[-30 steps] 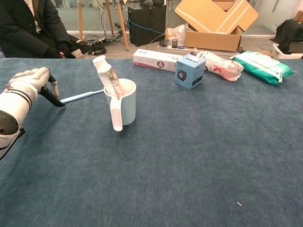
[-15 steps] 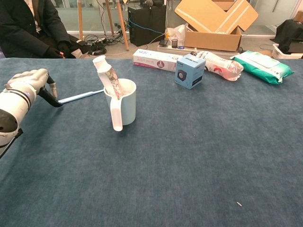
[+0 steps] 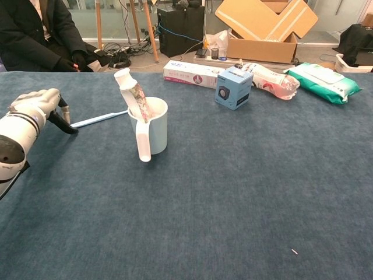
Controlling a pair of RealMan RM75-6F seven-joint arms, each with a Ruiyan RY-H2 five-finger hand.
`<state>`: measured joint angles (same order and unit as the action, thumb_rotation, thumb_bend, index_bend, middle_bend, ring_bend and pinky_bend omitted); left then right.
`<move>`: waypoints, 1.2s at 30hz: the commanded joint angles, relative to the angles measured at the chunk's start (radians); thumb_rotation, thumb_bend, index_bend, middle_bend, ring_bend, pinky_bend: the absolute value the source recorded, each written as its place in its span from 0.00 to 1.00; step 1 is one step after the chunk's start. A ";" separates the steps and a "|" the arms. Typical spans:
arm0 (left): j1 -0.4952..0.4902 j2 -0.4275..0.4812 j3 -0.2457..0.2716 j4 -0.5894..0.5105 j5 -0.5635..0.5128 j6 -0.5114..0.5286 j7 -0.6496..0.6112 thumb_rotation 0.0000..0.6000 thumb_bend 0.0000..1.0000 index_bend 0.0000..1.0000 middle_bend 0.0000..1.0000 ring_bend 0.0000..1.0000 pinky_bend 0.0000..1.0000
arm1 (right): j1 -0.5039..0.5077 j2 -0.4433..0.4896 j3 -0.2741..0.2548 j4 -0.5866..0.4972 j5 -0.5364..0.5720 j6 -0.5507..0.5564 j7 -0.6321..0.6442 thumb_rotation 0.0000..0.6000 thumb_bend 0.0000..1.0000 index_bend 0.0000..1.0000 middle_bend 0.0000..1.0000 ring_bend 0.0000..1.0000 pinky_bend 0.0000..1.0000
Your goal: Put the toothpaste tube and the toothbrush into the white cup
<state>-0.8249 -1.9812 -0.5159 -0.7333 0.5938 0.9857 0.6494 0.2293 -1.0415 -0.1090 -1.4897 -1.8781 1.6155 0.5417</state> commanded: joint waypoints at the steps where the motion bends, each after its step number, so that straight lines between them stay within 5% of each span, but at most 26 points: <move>1: -0.003 -0.003 -0.004 0.009 -0.003 -0.006 -0.004 1.00 0.18 0.60 0.00 0.00 0.00 | 0.000 0.000 0.000 0.000 0.000 0.000 0.001 1.00 0.01 0.02 0.15 0.09 0.40; 12: -0.011 -0.008 -0.013 0.034 -0.017 -0.036 -0.014 1.00 0.19 0.52 0.00 0.00 0.00 | 0.000 0.000 0.000 0.001 0.000 0.001 0.002 1.00 0.01 0.02 0.15 0.09 0.40; 36: -0.017 -0.020 -0.014 0.048 -0.016 -0.036 -0.022 1.00 0.26 0.59 0.00 0.00 0.00 | -0.002 0.001 0.000 0.003 0.000 0.006 0.007 1.00 0.01 0.02 0.15 0.09 0.40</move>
<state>-0.8418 -2.0020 -0.5303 -0.6847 0.5773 0.9493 0.6282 0.2274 -1.0405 -0.1087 -1.4864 -1.8785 1.6212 0.5483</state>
